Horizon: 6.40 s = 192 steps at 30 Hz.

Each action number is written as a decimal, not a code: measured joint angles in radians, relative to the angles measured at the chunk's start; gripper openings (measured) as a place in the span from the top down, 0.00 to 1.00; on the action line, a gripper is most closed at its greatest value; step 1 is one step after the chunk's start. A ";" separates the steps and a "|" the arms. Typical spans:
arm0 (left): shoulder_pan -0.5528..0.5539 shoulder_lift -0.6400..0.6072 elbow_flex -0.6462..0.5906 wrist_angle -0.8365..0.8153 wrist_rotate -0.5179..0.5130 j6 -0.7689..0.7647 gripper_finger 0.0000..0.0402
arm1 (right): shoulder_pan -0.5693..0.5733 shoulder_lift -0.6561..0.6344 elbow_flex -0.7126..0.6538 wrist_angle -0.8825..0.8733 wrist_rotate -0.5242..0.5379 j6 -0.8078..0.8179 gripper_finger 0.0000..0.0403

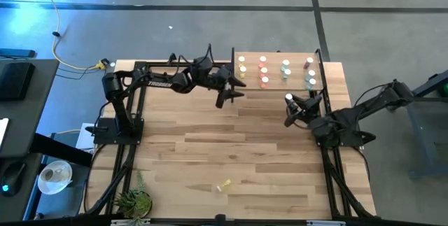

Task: Pick and place medicine bottles onto shelf by color
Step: Put the green pill bottle on the shelf aligned with the other green pill bottle

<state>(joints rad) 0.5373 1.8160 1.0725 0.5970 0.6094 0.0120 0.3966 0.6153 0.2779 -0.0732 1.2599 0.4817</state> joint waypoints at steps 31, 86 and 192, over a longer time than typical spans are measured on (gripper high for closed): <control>0.005 0.000 -0.047 0.056 0.000 0.045 0.51 | -0.126 0.106 0.001 0.149 0.223 0.036 0.73; 0.004 0.000 -0.046 0.058 -0.015 0.018 0.51 | -0.383 0.007 0.002 0.572 -0.286 -0.665 0.73; -0.011 -0.001 -0.045 0.104 -0.071 0.000 0.51 | -0.596 0.020 -0.245 0.765 -0.480 -0.456 0.73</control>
<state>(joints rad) 0.5266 1.8153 1.0271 0.7010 0.5387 0.0117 -0.1989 0.6353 0.0326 0.6922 0.7801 0.0258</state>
